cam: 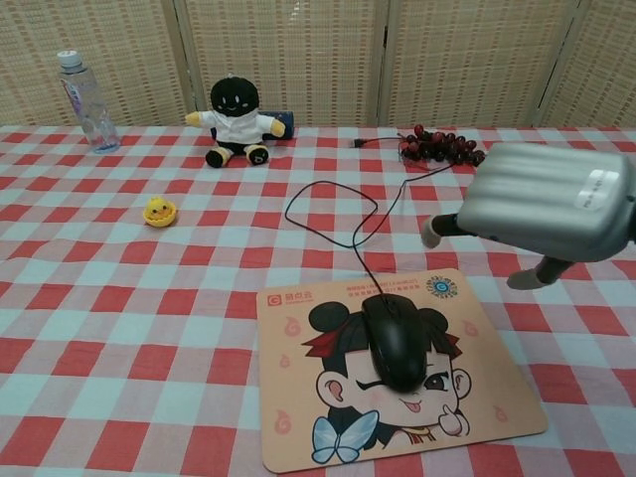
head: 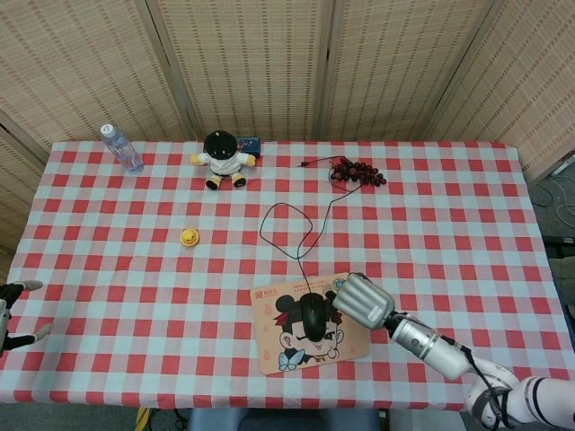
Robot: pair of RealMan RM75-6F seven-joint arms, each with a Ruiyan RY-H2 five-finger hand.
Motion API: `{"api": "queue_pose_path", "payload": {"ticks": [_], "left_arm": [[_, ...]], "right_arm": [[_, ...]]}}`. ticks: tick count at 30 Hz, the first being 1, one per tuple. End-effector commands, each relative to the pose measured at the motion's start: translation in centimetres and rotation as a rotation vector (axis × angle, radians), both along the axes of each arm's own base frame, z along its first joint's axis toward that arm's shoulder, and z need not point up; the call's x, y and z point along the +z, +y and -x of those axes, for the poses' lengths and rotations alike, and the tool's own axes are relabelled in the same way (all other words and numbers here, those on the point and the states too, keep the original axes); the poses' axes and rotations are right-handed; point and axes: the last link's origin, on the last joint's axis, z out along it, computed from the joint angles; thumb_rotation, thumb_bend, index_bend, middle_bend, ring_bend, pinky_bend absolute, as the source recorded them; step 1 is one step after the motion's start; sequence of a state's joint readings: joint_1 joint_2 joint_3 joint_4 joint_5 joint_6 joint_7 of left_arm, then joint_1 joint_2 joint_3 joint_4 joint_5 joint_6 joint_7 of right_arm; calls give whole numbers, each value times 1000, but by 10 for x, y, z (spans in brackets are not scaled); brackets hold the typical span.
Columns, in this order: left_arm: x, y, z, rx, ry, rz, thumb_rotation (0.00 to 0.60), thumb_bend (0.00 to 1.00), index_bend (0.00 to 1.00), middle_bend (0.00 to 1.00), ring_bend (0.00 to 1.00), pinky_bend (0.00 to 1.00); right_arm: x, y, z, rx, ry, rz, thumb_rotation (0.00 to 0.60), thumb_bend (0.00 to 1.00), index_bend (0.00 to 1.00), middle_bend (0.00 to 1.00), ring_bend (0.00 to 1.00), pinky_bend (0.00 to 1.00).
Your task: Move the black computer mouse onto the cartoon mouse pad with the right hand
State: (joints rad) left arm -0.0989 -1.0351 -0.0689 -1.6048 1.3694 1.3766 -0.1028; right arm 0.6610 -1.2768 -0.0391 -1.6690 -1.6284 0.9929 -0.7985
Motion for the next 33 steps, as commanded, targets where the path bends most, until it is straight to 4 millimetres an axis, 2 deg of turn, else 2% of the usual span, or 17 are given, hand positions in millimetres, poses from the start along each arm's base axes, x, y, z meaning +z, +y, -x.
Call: {"api": "queue_pose_path", "payload": {"ticks": [1,7,11,15,23,33], "left_arm": [[-2,-3,-6,-36,-18,8,600,105,384,340,283,509],[-8,-6,-15,-88,-41,36,600,105,388,350,292,511],[-12,-8,-21,-117,-59,63,600,105,389,351,294,513],[-15,-9,-25,-142,-68,84,600,105,390,354,295,514],[-21,-11,-30,-167,-75,106,600,106,394,359,296,514],[-28,-8,-30,-172,-84,118,600,106,407,376,312,521]], "right_arm": [[35,12,19,-182,-22,125,600,0,393,727,647,829],[71,34,45,-424,-113,239,600,0,393,636,520,628],[94,48,64,-565,-209,308,600,0,393,604,486,569],[114,66,86,-685,-324,374,600,0,393,600,480,561],[134,93,124,-801,-469,431,600,0,393,598,478,561],[150,97,137,-801,-577,432,600,0,393,592,478,561]]}}
